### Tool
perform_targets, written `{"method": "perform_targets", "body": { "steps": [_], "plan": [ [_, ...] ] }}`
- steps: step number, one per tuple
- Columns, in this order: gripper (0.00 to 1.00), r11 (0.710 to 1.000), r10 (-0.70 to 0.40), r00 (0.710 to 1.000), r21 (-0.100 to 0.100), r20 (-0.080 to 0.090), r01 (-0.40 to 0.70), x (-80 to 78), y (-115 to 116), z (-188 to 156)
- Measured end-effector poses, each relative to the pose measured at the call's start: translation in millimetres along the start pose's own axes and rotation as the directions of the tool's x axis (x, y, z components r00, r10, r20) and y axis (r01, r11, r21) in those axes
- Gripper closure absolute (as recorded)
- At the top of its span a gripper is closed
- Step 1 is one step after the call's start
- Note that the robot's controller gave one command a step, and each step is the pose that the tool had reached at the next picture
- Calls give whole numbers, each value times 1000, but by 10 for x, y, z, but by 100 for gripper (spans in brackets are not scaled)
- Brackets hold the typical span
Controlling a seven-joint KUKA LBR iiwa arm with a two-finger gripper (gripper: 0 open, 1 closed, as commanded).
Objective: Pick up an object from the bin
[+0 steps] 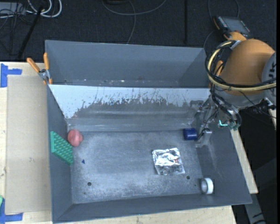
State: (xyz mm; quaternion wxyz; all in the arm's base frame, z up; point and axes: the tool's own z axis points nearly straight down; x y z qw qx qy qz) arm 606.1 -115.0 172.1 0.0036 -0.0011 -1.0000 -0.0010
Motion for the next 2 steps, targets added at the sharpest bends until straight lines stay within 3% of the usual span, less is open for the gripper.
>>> {"method": "perform_targets", "body": {
  "steps": [1, 2],
  "plan": [
    [0, 998, 65, 998, -1, -1, -65, 178, 346, 1075],
    [0, 1000, 3, 1000, -2, -1, -3, 919, 1095, 982]
  ]
}}
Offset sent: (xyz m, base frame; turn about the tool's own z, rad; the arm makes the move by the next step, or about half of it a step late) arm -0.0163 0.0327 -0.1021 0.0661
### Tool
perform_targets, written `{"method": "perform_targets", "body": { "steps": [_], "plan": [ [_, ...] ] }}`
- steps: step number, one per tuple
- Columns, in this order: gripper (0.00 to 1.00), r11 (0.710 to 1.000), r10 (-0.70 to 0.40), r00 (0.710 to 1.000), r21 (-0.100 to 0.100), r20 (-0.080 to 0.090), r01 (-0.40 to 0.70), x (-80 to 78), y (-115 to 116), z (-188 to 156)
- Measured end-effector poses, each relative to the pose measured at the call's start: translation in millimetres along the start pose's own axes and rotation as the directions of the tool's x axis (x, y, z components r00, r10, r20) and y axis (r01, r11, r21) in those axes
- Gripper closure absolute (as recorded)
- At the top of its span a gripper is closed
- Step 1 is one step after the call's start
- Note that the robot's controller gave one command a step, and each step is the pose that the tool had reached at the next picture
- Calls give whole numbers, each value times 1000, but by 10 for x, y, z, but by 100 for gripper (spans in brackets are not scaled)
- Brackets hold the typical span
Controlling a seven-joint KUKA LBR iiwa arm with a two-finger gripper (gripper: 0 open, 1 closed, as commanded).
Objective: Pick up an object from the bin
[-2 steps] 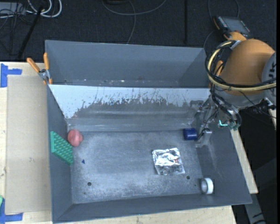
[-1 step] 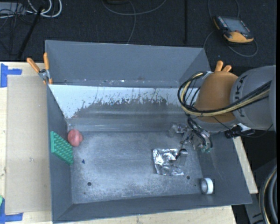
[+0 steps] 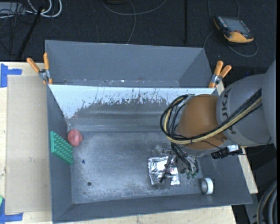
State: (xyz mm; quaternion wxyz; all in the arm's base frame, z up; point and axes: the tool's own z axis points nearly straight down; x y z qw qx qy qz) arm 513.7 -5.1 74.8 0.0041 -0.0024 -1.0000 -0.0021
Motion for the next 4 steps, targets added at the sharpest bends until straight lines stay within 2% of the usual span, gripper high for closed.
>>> {"method": "perform_targets", "body": {
  "steps": [1, 2, 3, 4],
  "plan": [
    [100, 1000, 2, 1000, 4, 7, -2, -36, -44, -8],
    [100, 999, 35, 999, 4, 14, -35, 282, -202, -1072],
    [0, 1000, 30, 1000, 4, 8, -30, 285, -193, -1029],
    [0, 1000, -16, 1000, 4, 23, 16, 381, 57, 66]
  ]
}}
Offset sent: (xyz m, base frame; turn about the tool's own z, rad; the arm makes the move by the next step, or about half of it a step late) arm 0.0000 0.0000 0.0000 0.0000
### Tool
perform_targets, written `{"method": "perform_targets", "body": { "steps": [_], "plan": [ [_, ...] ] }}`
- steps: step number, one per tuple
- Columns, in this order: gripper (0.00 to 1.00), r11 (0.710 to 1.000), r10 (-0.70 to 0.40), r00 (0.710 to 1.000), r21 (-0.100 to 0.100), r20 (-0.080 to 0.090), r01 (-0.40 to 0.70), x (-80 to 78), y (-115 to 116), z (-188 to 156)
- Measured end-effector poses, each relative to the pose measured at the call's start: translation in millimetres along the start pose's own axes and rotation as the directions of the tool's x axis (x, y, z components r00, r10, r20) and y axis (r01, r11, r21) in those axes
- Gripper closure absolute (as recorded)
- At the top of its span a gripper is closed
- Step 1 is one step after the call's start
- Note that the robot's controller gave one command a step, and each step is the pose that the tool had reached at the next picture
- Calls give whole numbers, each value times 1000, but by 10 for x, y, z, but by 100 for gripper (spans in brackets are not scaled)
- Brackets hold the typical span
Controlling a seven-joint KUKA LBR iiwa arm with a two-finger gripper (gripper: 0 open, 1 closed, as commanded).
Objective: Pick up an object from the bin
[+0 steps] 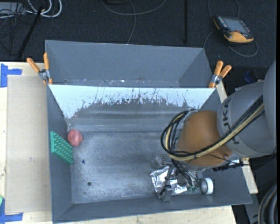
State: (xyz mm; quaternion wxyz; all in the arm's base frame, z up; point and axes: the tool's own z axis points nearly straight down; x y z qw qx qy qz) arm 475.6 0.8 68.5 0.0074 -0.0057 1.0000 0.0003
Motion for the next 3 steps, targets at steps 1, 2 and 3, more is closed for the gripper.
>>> {"method": "perform_targets", "body": {
  "steps": [1, 2, 3],
  "plan": [
    [0, 996, -93, 996, -1, 4, 93, 1, -125, -36],
    [100, 995, -96, 995, -1, -13, 96, 52, -129, -11],
    [100, 995, -104, 995, 1, -6, 104, -157, -272, -1551]
  ]
}}
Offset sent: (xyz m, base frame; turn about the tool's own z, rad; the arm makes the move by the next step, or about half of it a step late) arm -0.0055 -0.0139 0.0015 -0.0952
